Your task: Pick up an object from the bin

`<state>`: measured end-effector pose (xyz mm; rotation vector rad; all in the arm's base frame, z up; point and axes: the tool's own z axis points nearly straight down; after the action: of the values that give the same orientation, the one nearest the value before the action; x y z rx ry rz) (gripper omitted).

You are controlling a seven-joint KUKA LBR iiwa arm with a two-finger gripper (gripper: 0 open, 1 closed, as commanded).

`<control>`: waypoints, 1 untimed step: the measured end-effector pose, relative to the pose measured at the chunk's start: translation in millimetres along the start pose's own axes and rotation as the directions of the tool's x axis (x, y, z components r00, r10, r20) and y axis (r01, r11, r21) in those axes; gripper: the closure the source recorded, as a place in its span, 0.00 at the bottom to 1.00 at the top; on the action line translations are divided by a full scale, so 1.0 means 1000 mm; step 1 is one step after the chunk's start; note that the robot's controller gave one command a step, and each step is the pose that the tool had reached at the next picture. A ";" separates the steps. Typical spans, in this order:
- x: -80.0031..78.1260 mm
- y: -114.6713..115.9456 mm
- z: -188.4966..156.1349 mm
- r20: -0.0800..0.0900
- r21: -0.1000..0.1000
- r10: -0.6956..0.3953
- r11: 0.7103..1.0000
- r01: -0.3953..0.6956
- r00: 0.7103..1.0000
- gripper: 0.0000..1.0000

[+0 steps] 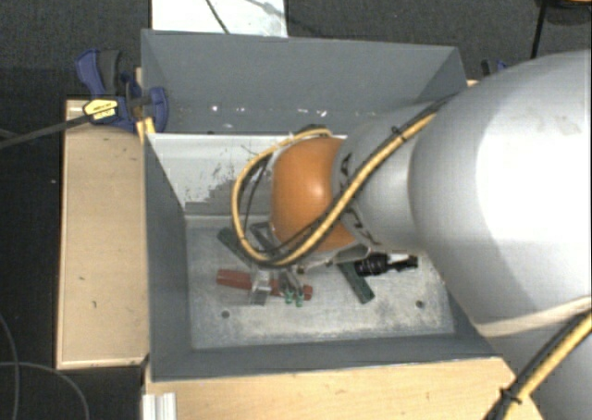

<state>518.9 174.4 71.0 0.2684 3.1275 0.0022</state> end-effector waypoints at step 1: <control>0.001 0.000 -0.004 -0.004 0.002 0.000 1.000 0.000 1.000 1.00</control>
Offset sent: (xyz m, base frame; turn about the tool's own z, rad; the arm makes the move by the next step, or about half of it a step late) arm -0.0003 0.0000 0.0055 0.0000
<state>517.7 174.1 74.8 0.2689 3.1312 0.0001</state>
